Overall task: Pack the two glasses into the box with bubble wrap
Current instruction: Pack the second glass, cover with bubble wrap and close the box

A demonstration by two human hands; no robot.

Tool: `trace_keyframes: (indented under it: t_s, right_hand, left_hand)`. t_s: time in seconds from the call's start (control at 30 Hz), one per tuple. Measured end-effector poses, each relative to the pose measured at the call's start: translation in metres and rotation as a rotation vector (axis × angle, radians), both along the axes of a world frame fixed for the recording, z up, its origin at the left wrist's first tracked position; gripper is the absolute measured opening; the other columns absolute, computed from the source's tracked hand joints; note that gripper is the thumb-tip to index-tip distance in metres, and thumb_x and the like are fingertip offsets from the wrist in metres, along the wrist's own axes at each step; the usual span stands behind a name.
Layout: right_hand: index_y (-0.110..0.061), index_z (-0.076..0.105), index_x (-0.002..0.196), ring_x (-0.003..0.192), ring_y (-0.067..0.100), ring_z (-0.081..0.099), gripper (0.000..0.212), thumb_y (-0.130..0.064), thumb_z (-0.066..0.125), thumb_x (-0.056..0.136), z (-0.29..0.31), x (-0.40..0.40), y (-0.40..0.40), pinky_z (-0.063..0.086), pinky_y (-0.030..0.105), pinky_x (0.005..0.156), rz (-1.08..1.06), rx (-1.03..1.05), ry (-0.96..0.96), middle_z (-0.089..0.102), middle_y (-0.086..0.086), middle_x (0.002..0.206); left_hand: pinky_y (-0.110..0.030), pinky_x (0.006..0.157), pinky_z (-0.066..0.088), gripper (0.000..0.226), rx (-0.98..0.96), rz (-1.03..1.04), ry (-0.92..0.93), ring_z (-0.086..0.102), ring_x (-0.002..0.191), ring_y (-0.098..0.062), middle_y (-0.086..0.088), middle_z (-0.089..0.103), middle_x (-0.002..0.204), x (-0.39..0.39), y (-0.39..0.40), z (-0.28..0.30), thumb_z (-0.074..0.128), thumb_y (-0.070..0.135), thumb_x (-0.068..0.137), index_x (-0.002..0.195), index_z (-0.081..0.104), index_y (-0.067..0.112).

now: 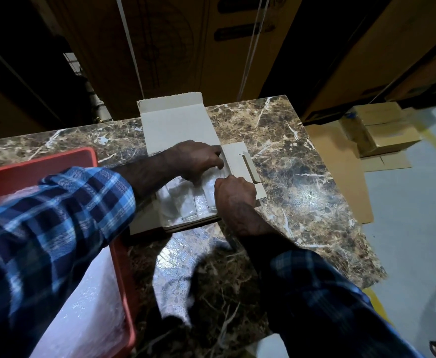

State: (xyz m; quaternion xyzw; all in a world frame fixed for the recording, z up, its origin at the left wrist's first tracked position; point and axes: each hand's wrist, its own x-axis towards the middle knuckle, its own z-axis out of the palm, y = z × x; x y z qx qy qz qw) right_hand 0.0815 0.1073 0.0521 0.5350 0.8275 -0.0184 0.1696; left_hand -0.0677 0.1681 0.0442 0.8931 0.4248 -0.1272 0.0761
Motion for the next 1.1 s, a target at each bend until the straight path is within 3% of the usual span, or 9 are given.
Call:
trace_keyframes:
  t_s: [0.1, 0.23, 0.33, 0.5, 0.63, 0.77, 0.9, 1.1]
  right_hand:
    - [-0.014, 0.057, 0.130, 0.111, 0.025, 0.063, 0.033, -0.012, 0.046, 0.099, 0.001, 0.000, -0.002, 0.039, 0.031, 0.071, 0.024, -0.018, -0.019, 0.064, 0.006, 0.122]
    - [-0.013, 0.056, 0.129, 0.110, 0.025, 0.062, 0.031, -0.013, 0.047, 0.099, 0.003, 0.000, -0.003, 0.040, 0.032, 0.072, 0.007, -0.059, -0.003, 0.063, 0.008, 0.121]
    - [-0.013, 0.055, 0.128, 0.110, 0.027, 0.061, 0.031, -0.014, 0.050, 0.097, 0.004, 0.004, -0.004, 0.041, 0.032, 0.074, -0.025, -0.053, 0.060, 0.062, 0.009, 0.120]
    - [-0.012, 0.052, 0.130, 0.112, 0.029, 0.059, 0.032, -0.015, 0.046, 0.099, 0.004, 0.010, -0.006, 0.042, 0.033, 0.077, 0.006, -0.048, 0.070, 0.061, 0.010, 0.122]
    - [-0.010, 0.051, 0.130, 0.111, 0.029, 0.059, 0.032, -0.015, 0.042, 0.100, 0.004, 0.009, -0.010, 0.043, 0.033, 0.079, 0.050, -0.049, 0.063, 0.060, 0.011, 0.122]
    - [-0.012, 0.054, 0.128, 0.111, 0.028, 0.059, 0.031, -0.019, 0.046, 0.099, 0.006, 0.010, -0.010, 0.045, 0.033, 0.083, 0.010, -0.049, 0.127, 0.061, 0.010, 0.121]
    - [-0.010, 0.057, 0.125, 0.109, 0.030, 0.059, 0.030, -0.017, 0.048, 0.097, 0.013, 0.014, -0.007, 0.045, 0.033, 0.085, -0.077, -0.020, 0.215, 0.062, 0.012, 0.116]
    - [-0.008, 0.057, 0.124, 0.109, 0.031, 0.059, 0.030, -0.018, 0.044, 0.099, 0.013, 0.017, -0.005, 0.043, 0.033, 0.083, -0.109, 0.006, 0.244, 0.062, 0.013, 0.116]
  left_hand:
    - [-0.026, 0.056, 0.032, 0.064, 0.026, 0.024, 0.008, 0.060, 0.088, -0.022, -0.005, 0.057, 0.125, -0.003, -0.003, 0.000, 0.084, 0.025, 0.074, 0.131, 0.057, 0.015]
    - [-0.031, 0.064, 0.053, 0.050, -0.037, 0.122, -0.020, 0.066, 0.087, -0.021, -0.004, 0.069, 0.108, -0.006, -0.004, -0.004, 0.084, 0.028, 0.074, 0.117, 0.064, 0.013]
    - [-0.034, 0.070, 0.055, 0.056, -0.124, 0.156, -0.036, 0.063, 0.088, -0.021, -0.001, 0.067, 0.101, -0.004, -0.005, -0.005, 0.088, 0.040, 0.069, 0.111, 0.065, 0.013]
    - [-0.035, 0.067, 0.053, 0.047, -0.183, 0.200, -0.007, 0.058, 0.077, -0.022, 0.001, 0.059, 0.082, 0.004, -0.003, -0.002, 0.083, 0.051, 0.070, 0.091, 0.064, 0.013]
    - [-0.031, 0.071, 0.050, 0.057, -0.231, 0.220, -0.026, 0.062, 0.091, -0.022, -0.001, 0.070, 0.102, 0.005, -0.002, -0.001, 0.084, 0.051, 0.070, 0.110, 0.066, 0.014]
    - [-0.031, 0.069, 0.041, 0.076, -0.191, 0.246, -0.096, 0.057, 0.094, -0.020, -0.003, 0.064, 0.119, 0.003, -0.005, -0.004, 0.088, 0.048, 0.066, 0.125, 0.052, 0.015]
    - [-0.033, 0.069, 0.042, 0.100, -0.121, 0.245, -0.155, 0.061, 0.103, -0.027, -0.006, 0.059, 0.130, 0.002, -0.008, -0.008, 0.092, 0.048, 0.059, 0.138, 0.040, 0.015]
    - [-0.037, 0.078, 0.053, 0.085, -0.145, 0.229, 0.030, 0.058, 0.106, -0.026, -0.005, 0.054, 0.127, 0.007, -0.003, -0.006, 0.084, 0.060, 0.064, 0.132, 0.056, 0.015]
